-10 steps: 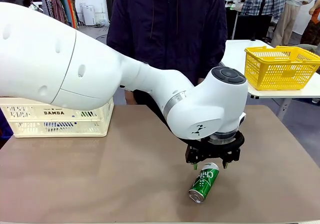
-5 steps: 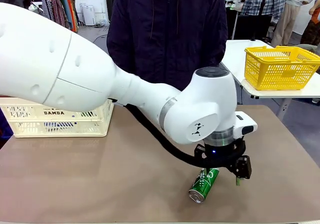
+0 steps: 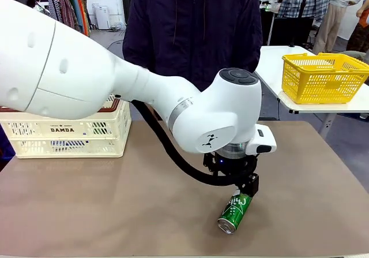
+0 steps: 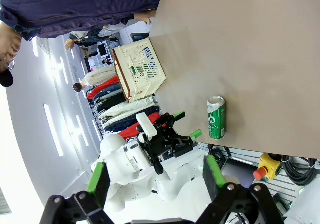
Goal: Place the drinks into the Shopping basket.
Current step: Pick up one drink and place it into the Shopping basket.
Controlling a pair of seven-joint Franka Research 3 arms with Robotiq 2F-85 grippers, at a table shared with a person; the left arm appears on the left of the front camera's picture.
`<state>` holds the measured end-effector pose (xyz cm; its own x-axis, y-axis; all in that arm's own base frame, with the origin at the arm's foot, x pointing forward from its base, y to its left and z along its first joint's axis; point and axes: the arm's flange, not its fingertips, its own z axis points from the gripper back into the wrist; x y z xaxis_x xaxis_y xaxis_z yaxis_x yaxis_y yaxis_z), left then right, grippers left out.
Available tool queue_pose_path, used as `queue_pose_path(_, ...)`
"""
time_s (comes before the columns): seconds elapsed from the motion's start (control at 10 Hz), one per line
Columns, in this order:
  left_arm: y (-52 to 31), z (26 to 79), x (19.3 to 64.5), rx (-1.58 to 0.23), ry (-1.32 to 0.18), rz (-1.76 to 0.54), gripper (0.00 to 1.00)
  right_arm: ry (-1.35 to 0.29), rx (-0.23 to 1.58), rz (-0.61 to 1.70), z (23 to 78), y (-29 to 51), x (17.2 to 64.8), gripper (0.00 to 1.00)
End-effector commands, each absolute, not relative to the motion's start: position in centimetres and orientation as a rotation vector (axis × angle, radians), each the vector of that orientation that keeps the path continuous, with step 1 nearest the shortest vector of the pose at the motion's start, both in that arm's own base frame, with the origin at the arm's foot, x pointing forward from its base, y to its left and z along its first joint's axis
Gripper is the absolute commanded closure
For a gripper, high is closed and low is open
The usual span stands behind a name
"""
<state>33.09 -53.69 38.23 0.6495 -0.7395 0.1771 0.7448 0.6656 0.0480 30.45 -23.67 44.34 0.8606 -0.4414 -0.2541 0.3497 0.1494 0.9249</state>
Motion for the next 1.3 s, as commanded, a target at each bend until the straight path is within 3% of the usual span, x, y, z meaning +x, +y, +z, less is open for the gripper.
queue_pose_path(0.0,-53.4,38.0,33.1,-0.044,-0.143,-0.845,0.0,-0.081,1.32,-0.576,44.9,-23.7,30.5,0.0)
queue_pose_path(0.4,-53.7,37.7,33.1,-0.031,-0.168,-0.837,0.0,-0.081,1.32,-0.576,44.9,-23.7,30.5,0.0)
queue_pose_path(0.5,-54.5,36.8,33.5,-0.105,-0.179,-0.832,0.0,-0.081,1.32,-0.576,44.9,-23.7,30.5,0.0)
queue_pose_path(1.2,-56.7,31.7,33.2,-0.086,-0.07,-0.815,0.0,-0.081,1.32,-0.576,44.9,-23.7,30.5,0.0)
